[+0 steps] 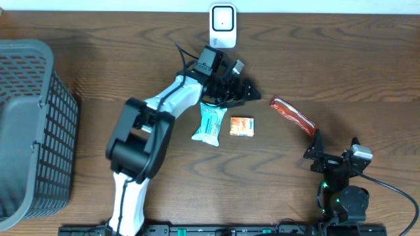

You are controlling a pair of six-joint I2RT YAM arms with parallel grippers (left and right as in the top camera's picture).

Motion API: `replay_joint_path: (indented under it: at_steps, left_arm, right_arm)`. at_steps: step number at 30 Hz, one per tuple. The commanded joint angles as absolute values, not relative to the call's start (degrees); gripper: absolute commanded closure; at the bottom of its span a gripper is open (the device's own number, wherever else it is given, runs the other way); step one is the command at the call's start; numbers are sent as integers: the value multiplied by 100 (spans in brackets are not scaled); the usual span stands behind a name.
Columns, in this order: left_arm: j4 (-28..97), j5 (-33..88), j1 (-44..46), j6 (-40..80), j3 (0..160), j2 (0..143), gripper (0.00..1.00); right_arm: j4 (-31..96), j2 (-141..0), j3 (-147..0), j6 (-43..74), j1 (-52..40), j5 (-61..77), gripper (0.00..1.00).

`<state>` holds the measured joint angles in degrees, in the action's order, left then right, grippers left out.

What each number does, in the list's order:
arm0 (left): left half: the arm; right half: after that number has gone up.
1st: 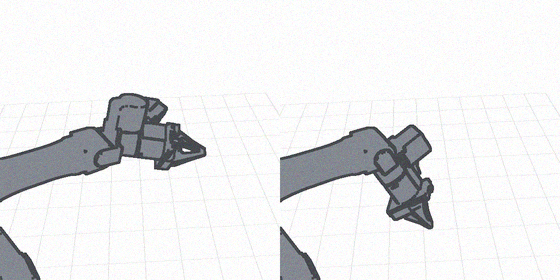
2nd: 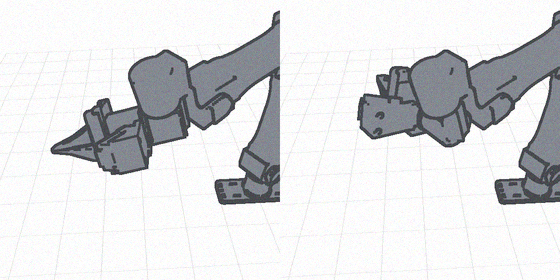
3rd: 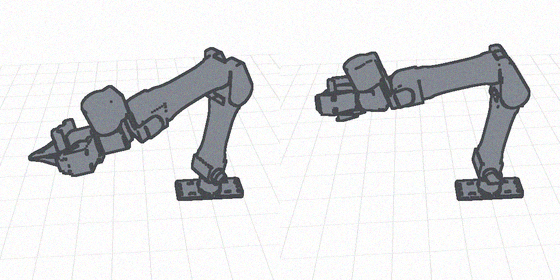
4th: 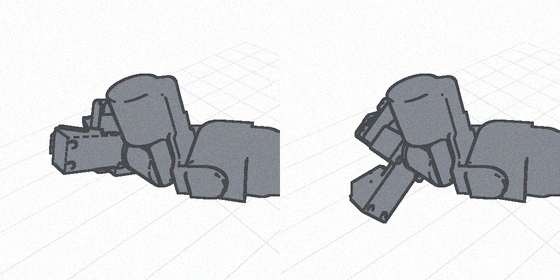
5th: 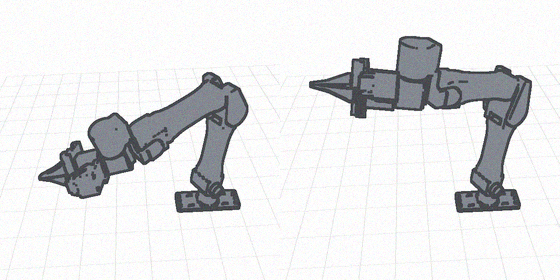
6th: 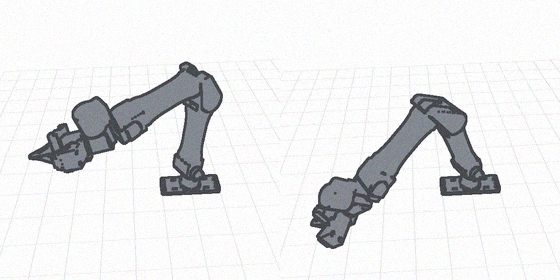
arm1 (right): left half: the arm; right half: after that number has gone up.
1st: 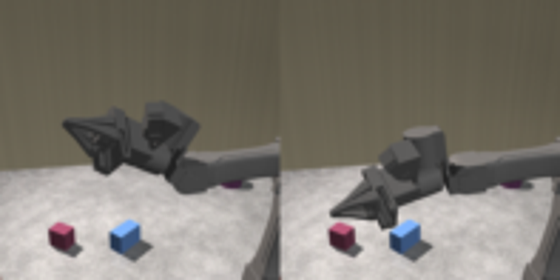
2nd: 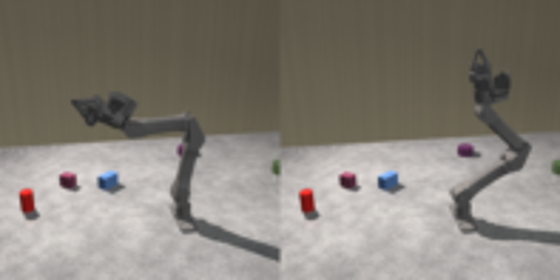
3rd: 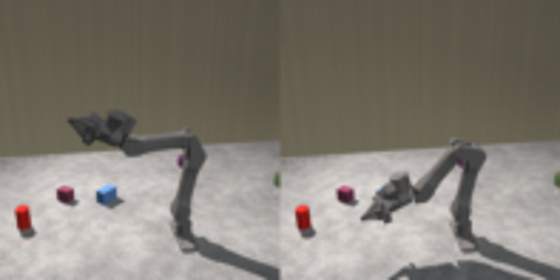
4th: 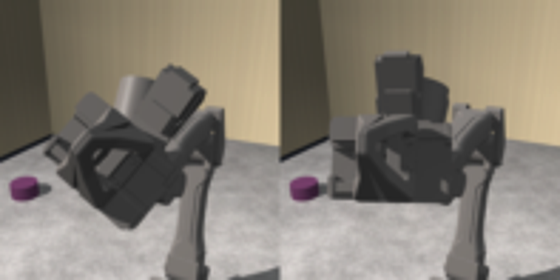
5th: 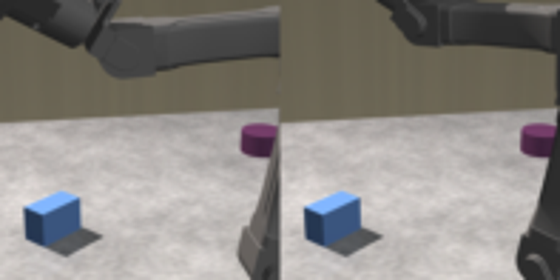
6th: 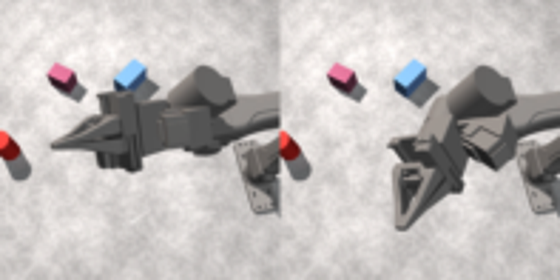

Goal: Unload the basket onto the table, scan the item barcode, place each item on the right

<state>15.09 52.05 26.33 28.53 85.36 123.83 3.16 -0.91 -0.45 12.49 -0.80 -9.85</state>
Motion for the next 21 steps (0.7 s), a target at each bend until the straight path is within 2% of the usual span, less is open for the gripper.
replay_joint_path:
  at_steps: [1, 2, 3, 7, 9, 14, 17, 21]
  left_arm:
    - [1977, 3454, 2720, 1992, 8571, 11104, 16]
    - [2123, 3059, 2746, 1885, 8591, 10829, 16]
    - [2366, 2010, 2814, 1706, 8670, 10029, 16]
    - [2298, 788, 2825, 1365, 8761, 8801, 16]
    - [1994, -392, 2803, 1022, 8801, 7824, 16]
    - [1793, -930, 2803, 123, 8801, 6866, 16]
    - [1872, -1326, 2805, -270, 8801, 6501, 16]
    - [1999, -1920, 2805, -534, 8801, 6322, 16]
  right_arm:
    - [327, -75, -32, 1170, -36, -976, 1]
    - [327, -75, -32, 1170, -36, -976, 1]
    - [327, -75, -32, 1170, -36, -976, 1]
    - [-73, -75, -32, 1153, -36, -1470, 1]
    - [-80, -75, -32, 1166, -36, -1441, 1]
    - [-261, -75, -32, 1750, -36, -985, 1]
    - [-646, -75, -32, 3310, -36, -244, 1]
    - [-545, -102, -32, 3489, -36, 923, 1]
